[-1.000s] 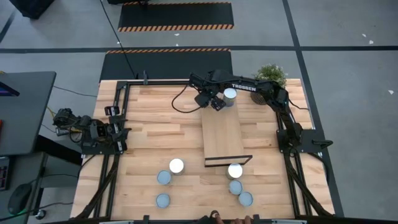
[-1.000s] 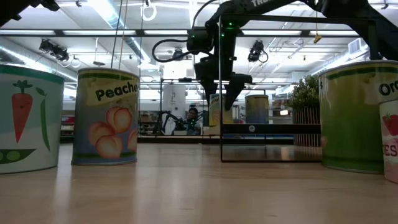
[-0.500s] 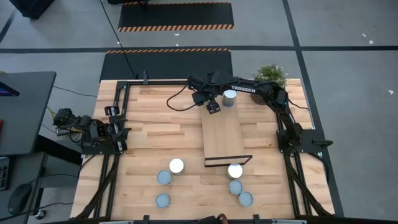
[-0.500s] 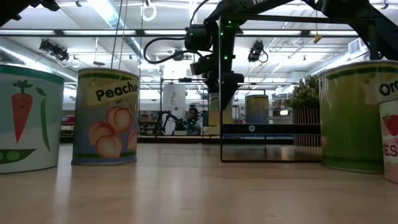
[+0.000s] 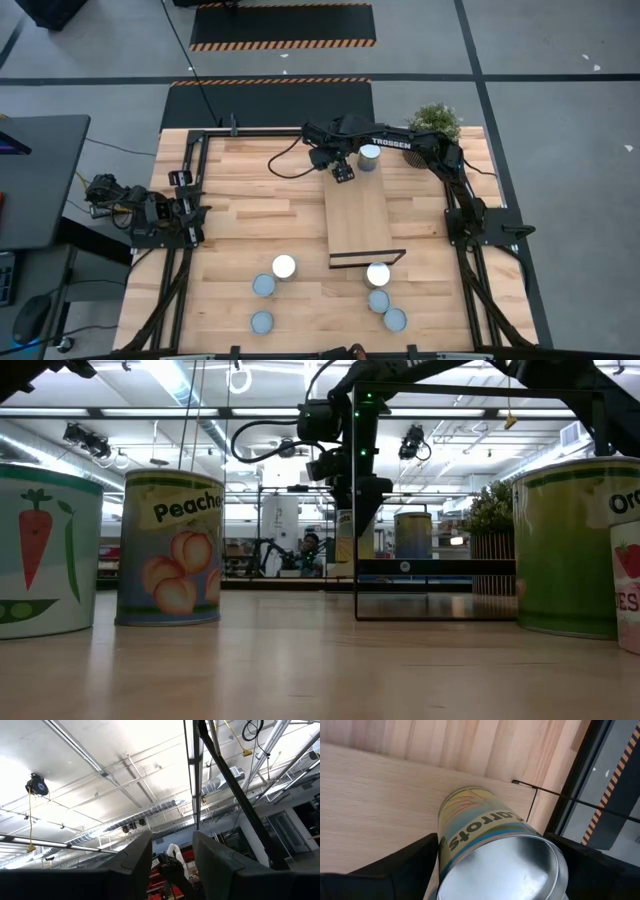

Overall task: Pick and place cans onto a shelf
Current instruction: Put the canned carrots on the shelf

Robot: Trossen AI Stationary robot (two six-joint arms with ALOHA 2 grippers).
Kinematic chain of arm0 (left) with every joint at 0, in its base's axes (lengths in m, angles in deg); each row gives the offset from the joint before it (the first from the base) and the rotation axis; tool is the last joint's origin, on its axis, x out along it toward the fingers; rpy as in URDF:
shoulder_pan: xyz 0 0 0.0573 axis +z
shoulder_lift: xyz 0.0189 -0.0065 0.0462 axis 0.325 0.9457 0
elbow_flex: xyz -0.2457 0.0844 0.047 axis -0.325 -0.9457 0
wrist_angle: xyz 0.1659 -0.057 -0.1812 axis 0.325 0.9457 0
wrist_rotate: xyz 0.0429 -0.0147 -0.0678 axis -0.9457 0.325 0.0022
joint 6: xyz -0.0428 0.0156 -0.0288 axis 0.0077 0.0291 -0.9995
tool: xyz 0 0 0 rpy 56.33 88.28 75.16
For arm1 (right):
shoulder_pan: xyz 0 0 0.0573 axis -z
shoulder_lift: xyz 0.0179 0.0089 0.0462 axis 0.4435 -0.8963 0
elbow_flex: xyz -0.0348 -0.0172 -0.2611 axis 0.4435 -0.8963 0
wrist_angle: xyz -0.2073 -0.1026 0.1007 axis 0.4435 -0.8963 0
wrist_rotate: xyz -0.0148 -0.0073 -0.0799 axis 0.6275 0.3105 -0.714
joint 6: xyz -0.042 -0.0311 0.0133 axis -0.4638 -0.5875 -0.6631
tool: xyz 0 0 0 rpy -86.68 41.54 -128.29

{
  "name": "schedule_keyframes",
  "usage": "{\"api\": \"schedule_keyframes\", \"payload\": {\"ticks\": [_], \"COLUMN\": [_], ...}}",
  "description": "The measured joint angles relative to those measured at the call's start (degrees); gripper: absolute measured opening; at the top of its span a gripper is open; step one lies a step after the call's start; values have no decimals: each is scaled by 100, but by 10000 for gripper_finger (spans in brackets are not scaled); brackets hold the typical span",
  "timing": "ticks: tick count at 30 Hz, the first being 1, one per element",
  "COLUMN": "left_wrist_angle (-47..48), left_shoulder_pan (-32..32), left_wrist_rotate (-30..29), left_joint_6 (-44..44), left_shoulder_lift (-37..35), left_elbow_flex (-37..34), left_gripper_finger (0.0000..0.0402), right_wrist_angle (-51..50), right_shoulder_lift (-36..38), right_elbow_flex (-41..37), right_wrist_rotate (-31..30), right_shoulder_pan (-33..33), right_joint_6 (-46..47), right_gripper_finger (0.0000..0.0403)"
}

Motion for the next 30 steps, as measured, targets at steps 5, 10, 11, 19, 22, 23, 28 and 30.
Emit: {"api": "schedule_keyframes", "payload": {"ticks": [5,10,11,19,22,23,28,30], "left_wrist_angle": [0,0,0,0,0,0,0,0], "left_shoulder_pan": [-1,2,0,2,1,-1,0,-1], "left_wrist_rotate": [0,0,0,0,0,0,0,2], "left_joint_6": [0,0,-1,-2,-2,-2,-2,-2], "left_shoulder_lift": [0,0,0,0,0,0,0,0], "left_elbow_flex": [-1,-1,-1,0,1,-1,0,-1], "left_gripper_finger": [149,149,149,149,149,149,149,149], "right_wrist_angle": [0,9,12,17,17,17,17,17], "right_shoulder_lift": [0,0,0,0,0,0,0,0], "right_elbow_flex": [0,0,0,0,0,0,0,0], "right_wrist_rotate": [-2,2,2,6,6,7,9,9], "right_shoulder_pan": [0,0,0,0,0,0,0,0], "right_joint_6": [9,11,11,69,119,118,118,118], "right_gripper_finger": [372,372,372,372,372,372,372,372]}}
